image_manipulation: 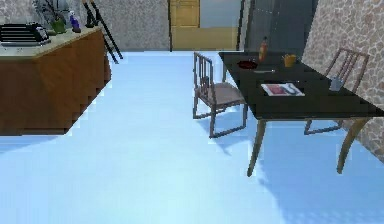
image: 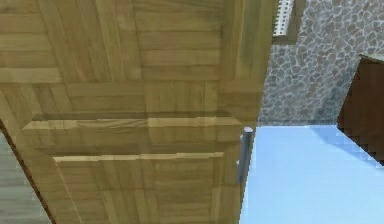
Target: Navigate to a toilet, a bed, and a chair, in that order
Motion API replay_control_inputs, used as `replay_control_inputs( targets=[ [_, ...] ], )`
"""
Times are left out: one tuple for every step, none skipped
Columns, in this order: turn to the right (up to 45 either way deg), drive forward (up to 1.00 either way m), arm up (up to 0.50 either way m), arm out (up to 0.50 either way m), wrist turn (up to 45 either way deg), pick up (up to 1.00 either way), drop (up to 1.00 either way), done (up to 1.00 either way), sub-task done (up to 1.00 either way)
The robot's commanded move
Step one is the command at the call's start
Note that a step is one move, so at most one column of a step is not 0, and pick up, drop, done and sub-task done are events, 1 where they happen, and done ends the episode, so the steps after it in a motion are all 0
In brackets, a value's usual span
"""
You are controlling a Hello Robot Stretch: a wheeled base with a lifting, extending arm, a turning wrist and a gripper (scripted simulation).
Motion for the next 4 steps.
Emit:
replay_control_inputs(
  targets=[
    [-45.0, 0.0, 0.0, 0.0, 0.0, 0.0, 0.0, 0.0, 0.0],
    [-27.0, 0.0, 0.0, 0.0, 0.0, 0.0, 0.0, 0.0, 0.0],
    [0.0, 0.6, 0.0, 0.0, 0.0, 0.0, 0.0, 0.0, 0.0],
    [-21.0, 0.0, 0.0, 0.0, 0.0, 0.0, 0.0, 0.0, 0.0]
  ],
)
